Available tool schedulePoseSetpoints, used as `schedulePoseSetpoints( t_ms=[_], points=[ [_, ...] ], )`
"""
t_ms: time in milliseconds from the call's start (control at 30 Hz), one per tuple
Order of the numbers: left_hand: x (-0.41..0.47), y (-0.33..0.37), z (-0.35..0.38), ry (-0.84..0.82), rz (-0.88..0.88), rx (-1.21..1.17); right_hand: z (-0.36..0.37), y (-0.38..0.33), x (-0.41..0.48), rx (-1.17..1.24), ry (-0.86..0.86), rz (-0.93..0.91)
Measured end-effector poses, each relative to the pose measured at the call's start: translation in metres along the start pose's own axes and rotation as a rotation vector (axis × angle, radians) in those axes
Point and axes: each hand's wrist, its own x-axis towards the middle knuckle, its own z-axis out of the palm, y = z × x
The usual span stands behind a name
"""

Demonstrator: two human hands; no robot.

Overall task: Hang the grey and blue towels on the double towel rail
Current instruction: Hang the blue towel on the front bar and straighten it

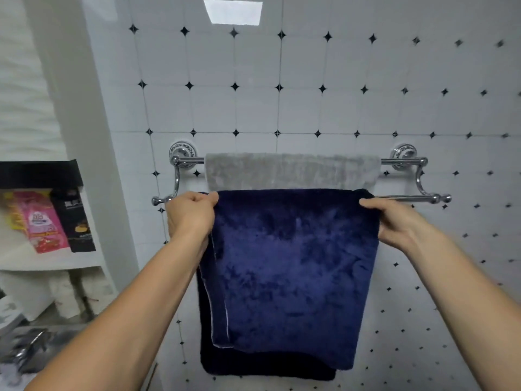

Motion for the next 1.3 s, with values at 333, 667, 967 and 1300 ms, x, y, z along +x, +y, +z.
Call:
schedulePoseSetpoints(
  t_ms=[333,667,967,1300],
  points=[
    [0.024,0.011,-0.026,-0.159,0.032,0.014,-0.016,0.003,-0.004,-0.026,-0.114,0.087],
    [0.033,0.018,-0.042,-0.111,0.039,-0.028,-0.005,-0.01,0.001,-0.094,-0.215,0.015],
    [0.03,0.001,-0.045,-0.232,0.09,0.143,-0.017,0.009,0.014,-0.084,-0.231,0.156],
    [0.042,0.003,-0.046,-0.125,0.088,0.132,-0.023,-0.012,0.016,-0.004,0.071,-0.009]
  ],
)
